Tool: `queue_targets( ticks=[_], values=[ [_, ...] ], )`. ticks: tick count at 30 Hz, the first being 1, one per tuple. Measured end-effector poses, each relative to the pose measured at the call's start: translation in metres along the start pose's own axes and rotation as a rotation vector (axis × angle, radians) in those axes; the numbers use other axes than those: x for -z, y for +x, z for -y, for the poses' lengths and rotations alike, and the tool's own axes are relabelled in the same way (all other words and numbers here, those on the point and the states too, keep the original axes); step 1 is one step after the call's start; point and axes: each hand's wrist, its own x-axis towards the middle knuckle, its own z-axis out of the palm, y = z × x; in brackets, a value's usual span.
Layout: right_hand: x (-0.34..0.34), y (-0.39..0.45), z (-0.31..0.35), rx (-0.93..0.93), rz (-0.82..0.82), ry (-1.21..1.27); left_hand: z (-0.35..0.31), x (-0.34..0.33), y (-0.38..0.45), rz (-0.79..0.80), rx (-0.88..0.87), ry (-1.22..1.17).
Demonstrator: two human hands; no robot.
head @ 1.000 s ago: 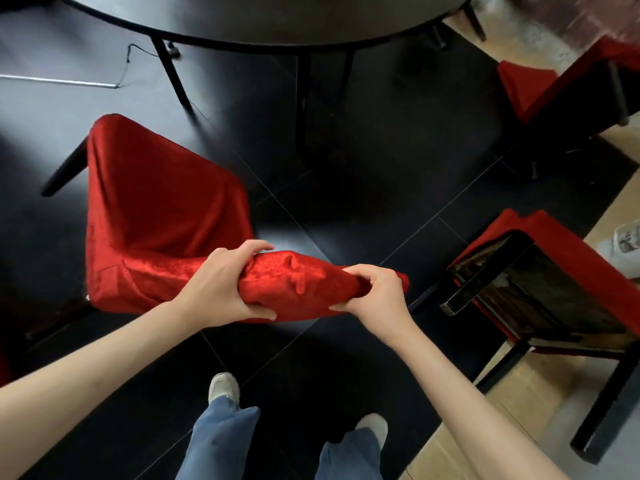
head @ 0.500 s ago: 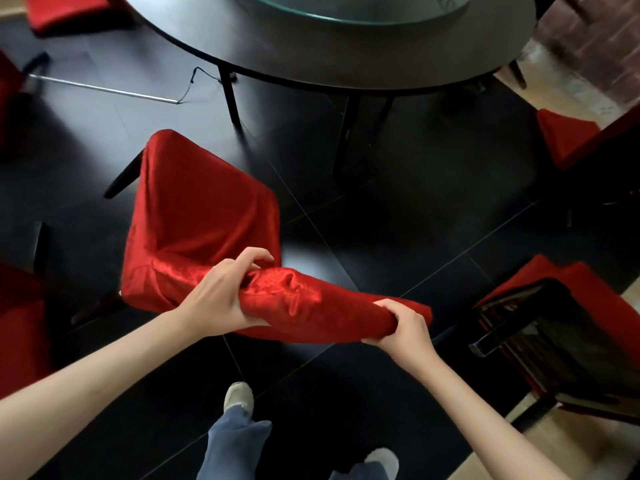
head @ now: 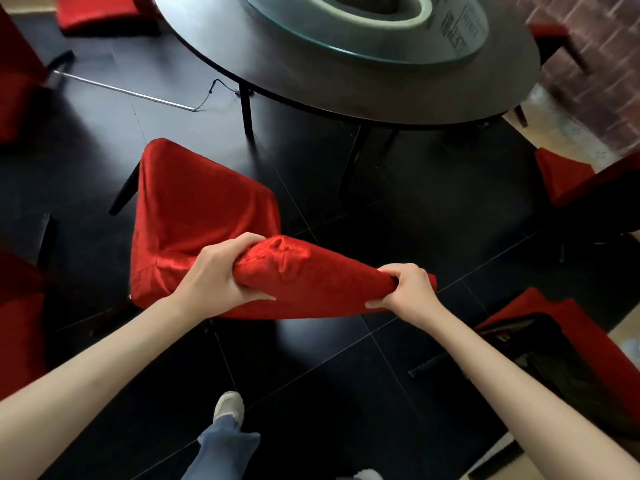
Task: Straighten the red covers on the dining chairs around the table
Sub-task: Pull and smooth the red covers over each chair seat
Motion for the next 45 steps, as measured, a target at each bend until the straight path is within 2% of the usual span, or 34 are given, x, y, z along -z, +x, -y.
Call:
queue_targets(
  ticks=[6, 13, 18, 20, 31, 39, 42, 45],
  values=[
    [0.020, 0.027, 0.027, 0.099, 0.015, -0.011, -0.024, 0.004, 0.009, -0.076, 0.127, -0.081],
    [0.021, 0.035, 0.004, 0.206, 0.017, 0.036, -0.039, -0.007, 0.012, -0.249, 0.241, -0.055],
    [0.039, 0.046, -0.034, 0.207, 0.075, 0.019, -0.047, -0.015, 0.015, -0.268, 0.283, -0.002],
    [0.042, 0.049, -0.044, 0.210, 0.044, -0.018, -0.049, -0.016, 0.014, -0.266, 0.300, 0.013],
    [0.055, 0.070, -0.041, 0.314, 0.148, -0.126, -0.065, -0.014, 0.008, -0.354, 0.387, 0.038],
    [0.095, 0.080, -0.017, 0.406, 0.143, -0.184, -0.093, -0.017, -0.001, -0.477, 0.394, 0.064],
    [0.100, 0.081, -0.007, 0.427, 0.149, -0.201, -0.107, -0.018, -0.004, -0.518, 0.322, 0.158],
    [0.092, 0.075, 0.003, 0.453, 0.142, -0.202, -0.116, -0.009, -0.008, -0.470, 0.244, 0.257]
  ],
)
